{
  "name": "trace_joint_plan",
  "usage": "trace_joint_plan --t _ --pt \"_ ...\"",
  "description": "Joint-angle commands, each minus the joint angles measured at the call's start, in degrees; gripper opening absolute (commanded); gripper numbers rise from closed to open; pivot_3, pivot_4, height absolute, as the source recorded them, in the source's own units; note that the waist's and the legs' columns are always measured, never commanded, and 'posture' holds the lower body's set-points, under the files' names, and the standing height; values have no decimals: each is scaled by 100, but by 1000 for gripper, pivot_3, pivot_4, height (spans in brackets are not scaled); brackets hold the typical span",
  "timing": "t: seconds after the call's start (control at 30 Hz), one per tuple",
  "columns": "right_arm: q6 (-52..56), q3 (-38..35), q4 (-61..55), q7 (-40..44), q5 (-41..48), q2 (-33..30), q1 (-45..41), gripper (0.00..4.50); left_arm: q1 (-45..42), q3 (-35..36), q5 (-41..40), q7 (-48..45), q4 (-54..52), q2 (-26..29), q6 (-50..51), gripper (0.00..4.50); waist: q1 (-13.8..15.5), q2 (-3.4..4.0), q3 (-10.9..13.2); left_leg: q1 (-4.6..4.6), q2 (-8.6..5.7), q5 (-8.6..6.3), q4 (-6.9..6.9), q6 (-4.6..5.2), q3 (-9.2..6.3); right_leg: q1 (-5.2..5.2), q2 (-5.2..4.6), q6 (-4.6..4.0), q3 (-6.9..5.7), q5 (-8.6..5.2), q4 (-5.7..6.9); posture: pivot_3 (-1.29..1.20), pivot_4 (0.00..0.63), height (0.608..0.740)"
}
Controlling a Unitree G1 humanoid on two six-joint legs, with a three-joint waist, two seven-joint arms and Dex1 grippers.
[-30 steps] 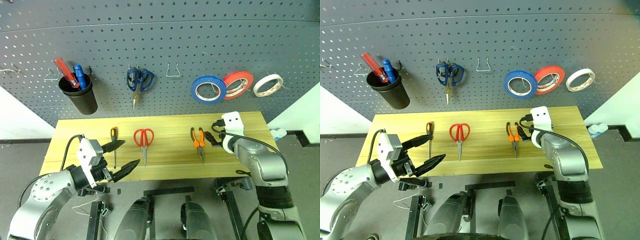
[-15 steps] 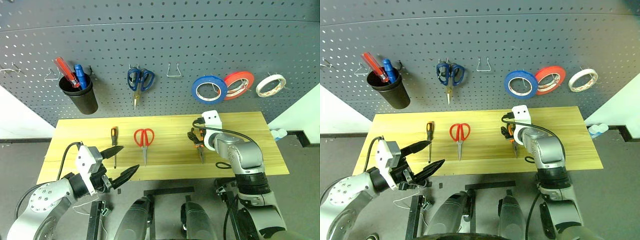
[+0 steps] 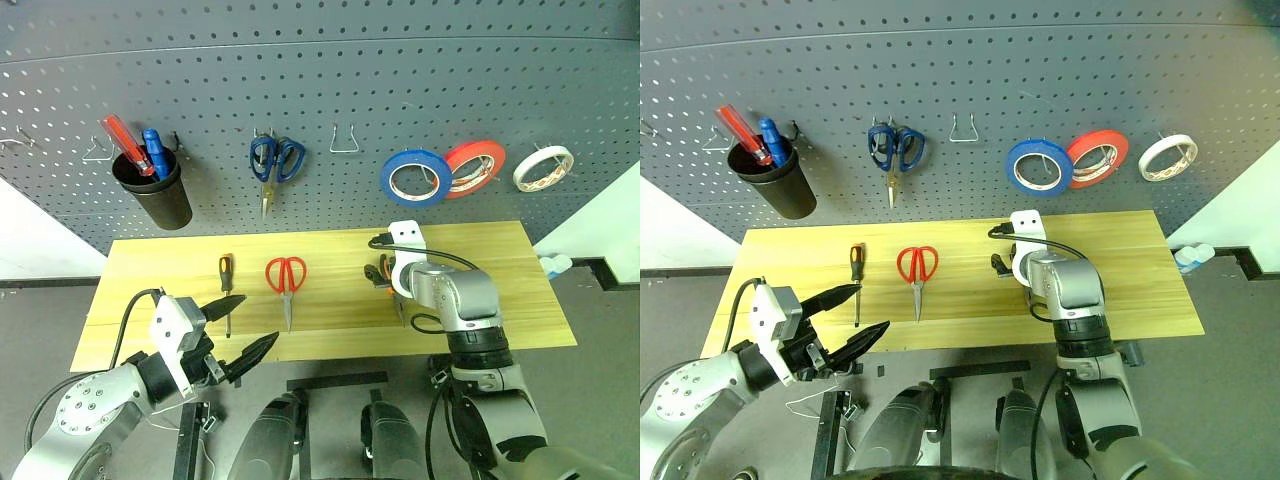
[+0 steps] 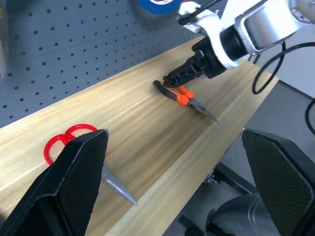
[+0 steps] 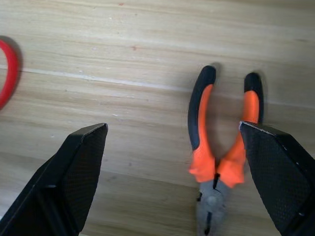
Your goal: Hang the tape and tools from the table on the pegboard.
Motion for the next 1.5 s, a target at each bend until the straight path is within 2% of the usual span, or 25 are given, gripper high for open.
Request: trace_joint_plan --t 0.03,0.6,1.5 --pt "62 -185 246 -126 -82 15 -230 4469 88 106 -75 38 -263 24 13 4500 -2 1 1 -3 0 0 0 0 0 -2 0 0 0 0 0 59 279 740" --pt "137 -359 710 -373 -275 42 -417 4469 105 119 -129 94 -328 52 129 4500 -98 1 15 -56 0 1 1 2 0 -29 0 0 -1 1 -4 56 293 740" --pt "-99 -174 1064 21 -298 -126 -374 4469 278 398 -495 99 -635 247 426 4500 -115 -6 295 -73 2 -1 -4 4 0 -45 -2 -1 -1 0 -12 59 349 740"
